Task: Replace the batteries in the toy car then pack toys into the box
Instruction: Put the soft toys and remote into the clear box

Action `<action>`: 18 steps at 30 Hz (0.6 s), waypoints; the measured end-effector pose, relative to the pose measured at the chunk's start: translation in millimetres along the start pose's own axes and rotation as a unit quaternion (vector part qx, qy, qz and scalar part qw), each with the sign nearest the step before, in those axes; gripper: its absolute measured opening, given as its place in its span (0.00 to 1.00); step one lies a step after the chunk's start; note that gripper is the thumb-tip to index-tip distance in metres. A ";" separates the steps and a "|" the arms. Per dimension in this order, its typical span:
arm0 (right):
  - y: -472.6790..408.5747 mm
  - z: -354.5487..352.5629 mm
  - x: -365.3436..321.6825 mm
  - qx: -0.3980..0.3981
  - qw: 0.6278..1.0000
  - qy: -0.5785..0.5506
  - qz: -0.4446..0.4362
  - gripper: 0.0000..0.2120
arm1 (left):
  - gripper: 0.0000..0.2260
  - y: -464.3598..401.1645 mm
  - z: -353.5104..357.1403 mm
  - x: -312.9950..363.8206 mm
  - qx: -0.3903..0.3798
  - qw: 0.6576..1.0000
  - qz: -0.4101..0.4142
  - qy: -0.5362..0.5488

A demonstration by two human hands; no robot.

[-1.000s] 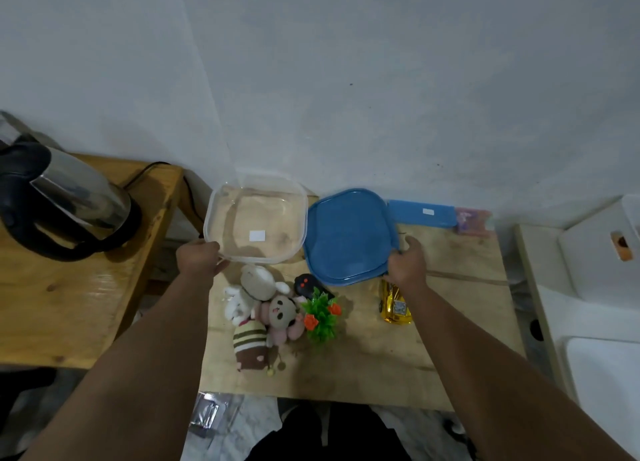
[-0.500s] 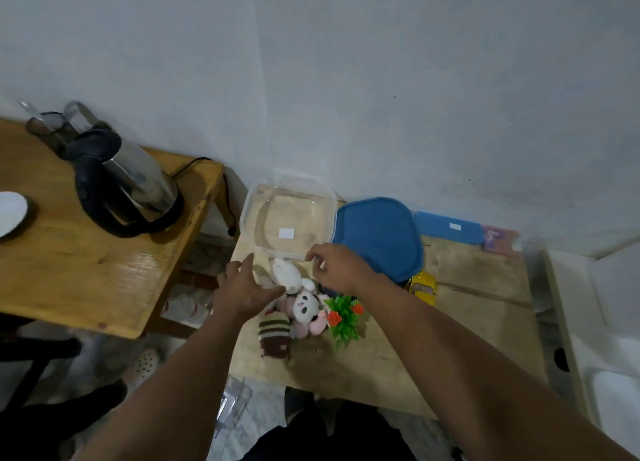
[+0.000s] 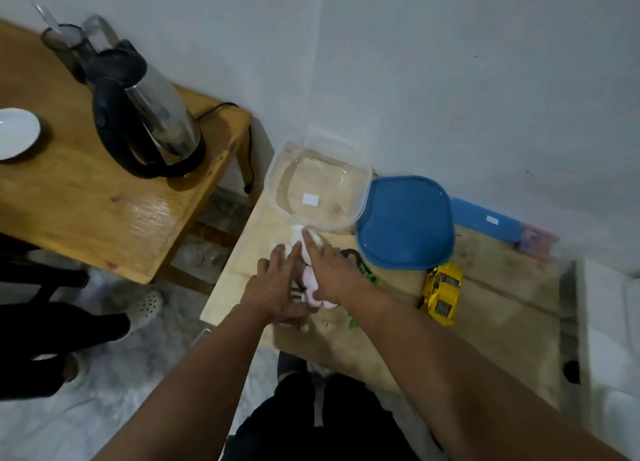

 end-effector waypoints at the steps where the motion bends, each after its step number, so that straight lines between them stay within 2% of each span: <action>1: -1.4 1.3 1.4 0.004 1.000 -0.008 0.005 0.63 | 0.58 0.2 0.8 -0.7 0.015 1.000 0.002 -0.001; 5: -2.1 1.0 3.8 0.014 0.999 -0.035 0.031 0.58 | 0.46 2.3 -2.1 1.0 0.057 0.998 -0.010 0.011; 7: 0.1 -2.6 4.4 0.039 0.997 0.002 0.060 0.53 | 0.42 3.8 -5.0 3.8 0.069 0.997 -0.027 0.009; 10: 3.7 -7.6 5.1 0.064 0.992 0.068 0.081 0.41 | 0.37 4.9 -6.3 10.2 0.075 0.996 -0.046 0.007; 14: 4.0 -5.0 3.2 0.046 0.992 0.104 0.058 0.23 | 0.29 2.6 -8.4 13.1 0.089 0.992 -0.084 0.005; 18: 3.3 1.1 -1.7 0.020 0.995 0.088 0.052 0.23 | 0.30 -1.3 -5.0 9.2 0.076 0.994 -0.071 -0.020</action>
Point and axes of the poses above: each hand's wrist, its own y-axis away from the middle knuckle, its own z-axis out of the palm, x = y × z, the point moved 3 cm from there along -y, towards the middle knuckle, and after that the axes turned 13 degrees about y, right-handed, at the moved point
